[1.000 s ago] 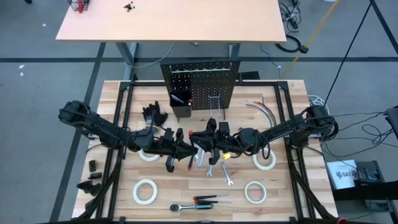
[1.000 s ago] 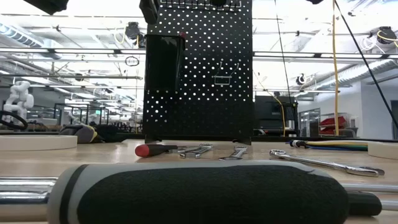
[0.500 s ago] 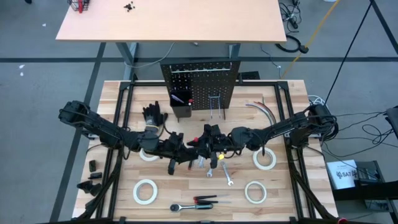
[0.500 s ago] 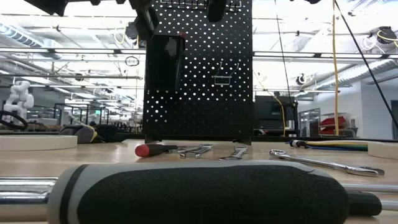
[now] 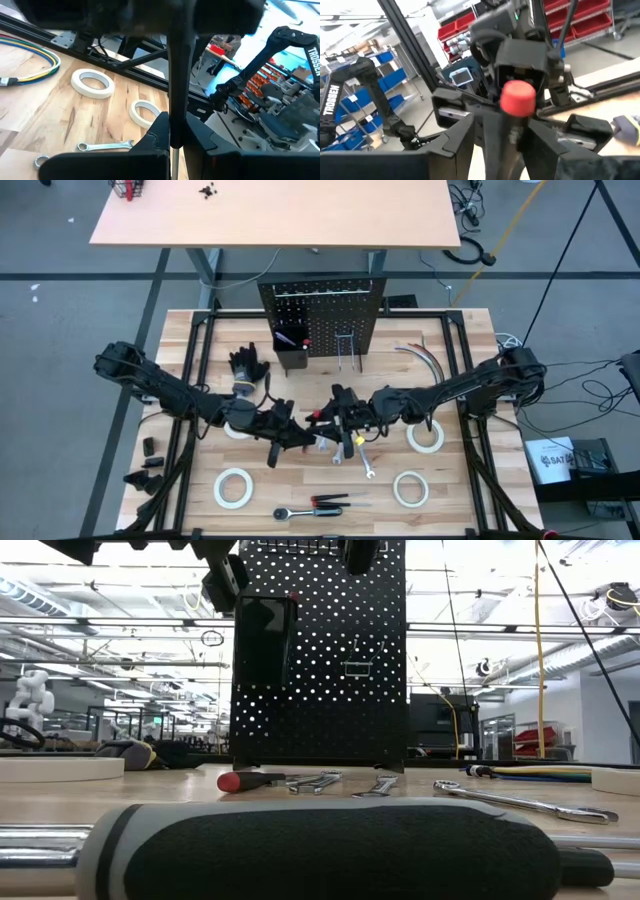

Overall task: Hang tools onto peg board
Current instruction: Put the nut driver into the black bin on the peg board

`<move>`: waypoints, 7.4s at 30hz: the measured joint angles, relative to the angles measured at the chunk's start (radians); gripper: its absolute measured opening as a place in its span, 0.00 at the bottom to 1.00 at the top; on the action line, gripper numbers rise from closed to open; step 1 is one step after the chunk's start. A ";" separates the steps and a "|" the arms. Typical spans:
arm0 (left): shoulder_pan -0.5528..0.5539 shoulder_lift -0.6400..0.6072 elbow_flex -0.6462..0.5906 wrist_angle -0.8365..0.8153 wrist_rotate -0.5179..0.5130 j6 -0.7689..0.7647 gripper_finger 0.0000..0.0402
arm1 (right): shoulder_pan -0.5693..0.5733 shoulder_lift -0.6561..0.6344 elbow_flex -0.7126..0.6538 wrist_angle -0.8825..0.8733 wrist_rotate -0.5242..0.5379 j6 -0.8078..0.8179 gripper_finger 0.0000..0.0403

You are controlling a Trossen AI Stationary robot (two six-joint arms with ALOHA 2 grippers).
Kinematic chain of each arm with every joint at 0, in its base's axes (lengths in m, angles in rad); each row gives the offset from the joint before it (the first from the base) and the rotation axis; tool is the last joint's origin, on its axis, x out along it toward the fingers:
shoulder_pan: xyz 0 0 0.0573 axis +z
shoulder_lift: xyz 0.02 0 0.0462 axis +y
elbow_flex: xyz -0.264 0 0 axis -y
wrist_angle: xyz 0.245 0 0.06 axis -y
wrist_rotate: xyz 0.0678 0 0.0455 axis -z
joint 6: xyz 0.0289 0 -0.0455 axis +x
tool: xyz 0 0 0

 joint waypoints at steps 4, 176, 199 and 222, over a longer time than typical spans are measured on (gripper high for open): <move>0.000 0.000 0.000 0.003 -0.004 0.000 0.04 | 0.000 -0.011 0.000 0.000 0.038 -0.013 0.34; -0.043 0.043 0.406 -1.328 -0.333 -0.372 0.07 | 0.113 0.033 0.307 -1.010 0.289 -0.142 0.54; -0.116 -0.368 0.231 -0.506 -0.128 0.341 0.07 | 0.139 0.032 0.307 -0.663 0.284 -0.114 0.54; -0.037 -0.310 -0.078 -0.296 -0.268 -0.913 0.07 | 0.222 0.040 0.307 -0.625 0.566 -1.471 0.54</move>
